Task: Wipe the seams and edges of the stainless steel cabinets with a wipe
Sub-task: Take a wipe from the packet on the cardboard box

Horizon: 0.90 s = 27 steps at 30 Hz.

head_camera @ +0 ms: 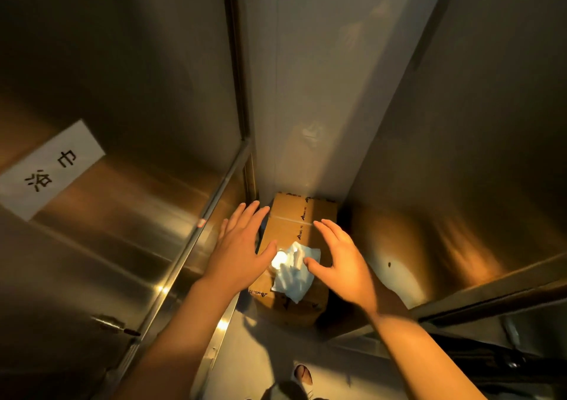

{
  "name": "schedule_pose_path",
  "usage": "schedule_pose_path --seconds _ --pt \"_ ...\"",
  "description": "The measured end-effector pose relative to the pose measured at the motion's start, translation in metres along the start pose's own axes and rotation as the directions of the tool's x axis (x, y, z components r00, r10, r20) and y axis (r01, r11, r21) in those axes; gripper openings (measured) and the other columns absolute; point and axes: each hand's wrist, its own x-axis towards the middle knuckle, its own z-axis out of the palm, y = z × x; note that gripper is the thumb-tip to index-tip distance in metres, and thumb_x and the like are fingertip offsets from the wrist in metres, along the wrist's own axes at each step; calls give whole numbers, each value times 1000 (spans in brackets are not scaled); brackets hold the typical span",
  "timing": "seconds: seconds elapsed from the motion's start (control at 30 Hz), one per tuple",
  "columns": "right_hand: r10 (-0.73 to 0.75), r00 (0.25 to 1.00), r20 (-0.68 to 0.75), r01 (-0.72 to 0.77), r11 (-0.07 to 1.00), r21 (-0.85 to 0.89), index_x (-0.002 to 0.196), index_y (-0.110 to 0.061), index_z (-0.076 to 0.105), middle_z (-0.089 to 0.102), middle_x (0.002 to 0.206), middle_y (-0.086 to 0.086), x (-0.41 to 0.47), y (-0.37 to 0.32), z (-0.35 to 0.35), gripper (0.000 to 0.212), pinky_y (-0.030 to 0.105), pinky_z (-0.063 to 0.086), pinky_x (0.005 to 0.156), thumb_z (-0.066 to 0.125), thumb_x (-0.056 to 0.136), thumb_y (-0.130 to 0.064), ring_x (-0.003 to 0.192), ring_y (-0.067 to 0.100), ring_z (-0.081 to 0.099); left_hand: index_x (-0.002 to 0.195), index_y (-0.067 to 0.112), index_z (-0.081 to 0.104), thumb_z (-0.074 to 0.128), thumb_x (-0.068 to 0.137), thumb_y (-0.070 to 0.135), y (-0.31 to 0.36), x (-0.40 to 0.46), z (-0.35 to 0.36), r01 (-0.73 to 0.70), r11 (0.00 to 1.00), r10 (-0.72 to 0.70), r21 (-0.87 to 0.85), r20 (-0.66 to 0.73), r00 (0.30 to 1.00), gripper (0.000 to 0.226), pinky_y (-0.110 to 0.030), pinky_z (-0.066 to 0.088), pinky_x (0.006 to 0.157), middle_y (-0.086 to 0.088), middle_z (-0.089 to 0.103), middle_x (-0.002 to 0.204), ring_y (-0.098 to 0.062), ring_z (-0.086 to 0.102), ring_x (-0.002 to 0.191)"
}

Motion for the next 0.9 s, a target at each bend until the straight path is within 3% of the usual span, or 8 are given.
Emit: schedule_pose_path --seconds 0.23,0.37,0.47,0.63,0.73,0.9 --pt "-57 995 78 51 996 73 154 -16 46 42 160 2 22 32 18 85 36 34 122 57 83 -62 148 18 38 161 36 26 54 100 51 3 8 16 64 997 -63 44 -27 998 70 -52 17 128 13 17 171 -10 3 159" --pt "-36 993 115 23 994 111 151 -11 50 45 158 6 24 44 32 84 24 25 119 56 83 -61 146 20 39 160 37 28 53 98 54 -7 9 29 111 994 -110 19 -28 994 69 -52 19 128 15 19 170 -9 5 159" --pt "-18 990 141 0 992 123 152 -12 49 45 157 6 25 56 49 82 25 25 119 55 87 -61 145 21 40 160 35 30 49 93 56 -14 18 44 110 994 -110 0 5 994 73 -54 19 127 13 22 170 -11 8 159" --pt "34 987 154 -58 986 156 150 -8 48 47 153 9 29 79 75 81 38 35 120 54 87 -59 140 24 45 155 17 45 45 91 52 -35 31 77 34 999 -34 35 -2 999 73 -62 34 118 -5 41 162 -27 29 155" --pt "83 984 159 -113 975 190 150 -7 47 46 153 11 33 98 94 79 44 37 119 60 89 -55 142 26 44 154 16 42 41 90 54 -47 40 91 48 999 -49 21 73 996 75 -59 31 121 -7 40 162 -29 28 154" --pt "172 968 184 -211 953 216 154 -11 41 39 157 4 39 133 129 73 16 27 114 73 93 -37 144 16 41 155 18 41 46 93 55 -79 50 127 30 999 -28 -15 103 994 73 -54 30 122 -5 40 163 -27 27 154"
